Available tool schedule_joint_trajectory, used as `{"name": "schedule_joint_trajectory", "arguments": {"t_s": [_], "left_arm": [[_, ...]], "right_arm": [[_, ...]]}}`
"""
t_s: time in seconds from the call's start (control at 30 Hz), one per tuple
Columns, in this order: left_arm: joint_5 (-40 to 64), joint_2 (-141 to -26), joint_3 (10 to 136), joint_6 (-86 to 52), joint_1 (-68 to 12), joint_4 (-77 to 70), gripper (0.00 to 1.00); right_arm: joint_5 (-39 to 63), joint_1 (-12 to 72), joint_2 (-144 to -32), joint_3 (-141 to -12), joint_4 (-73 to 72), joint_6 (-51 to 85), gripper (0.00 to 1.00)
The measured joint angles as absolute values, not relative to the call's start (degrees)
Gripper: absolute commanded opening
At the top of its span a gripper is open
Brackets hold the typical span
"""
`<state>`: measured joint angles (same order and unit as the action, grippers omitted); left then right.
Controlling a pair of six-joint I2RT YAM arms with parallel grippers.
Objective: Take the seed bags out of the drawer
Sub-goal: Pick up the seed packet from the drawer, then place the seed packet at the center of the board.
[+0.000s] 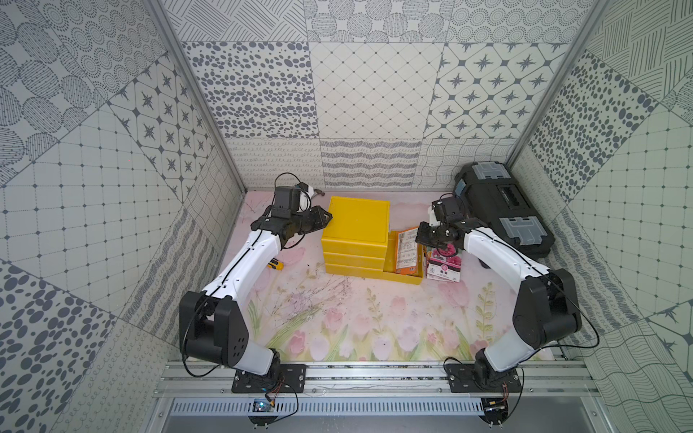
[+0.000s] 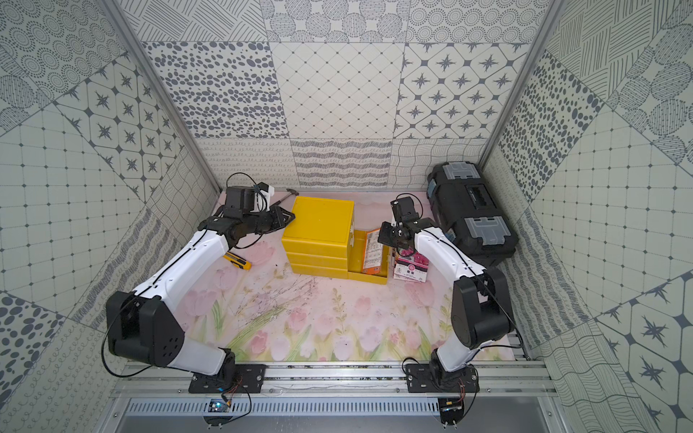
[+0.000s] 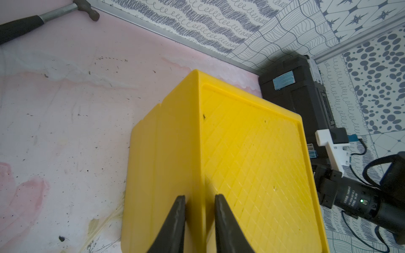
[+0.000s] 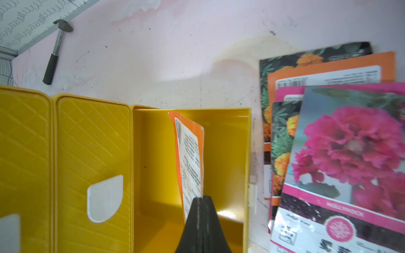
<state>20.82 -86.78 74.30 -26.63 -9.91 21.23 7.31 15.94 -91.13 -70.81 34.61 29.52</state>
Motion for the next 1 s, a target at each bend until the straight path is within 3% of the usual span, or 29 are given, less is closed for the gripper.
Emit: {"name": "schedule_joint_trajectory", "arguments": {"t_s": [0.53,1.0], "left_arm": [[20.8,-86.8,74.3,-26.6,-9.9,21.2,0.25],[20.8,-86.8,74.3,-26.7,-9.9,21.2,0.25]], "right_arm": [[12.7,-4.3,-83.8,-66.2,40.1,22.5,0.0],[10.6,-6.1,-92.0,-65.8,40.5,20.1,0.03]]}}
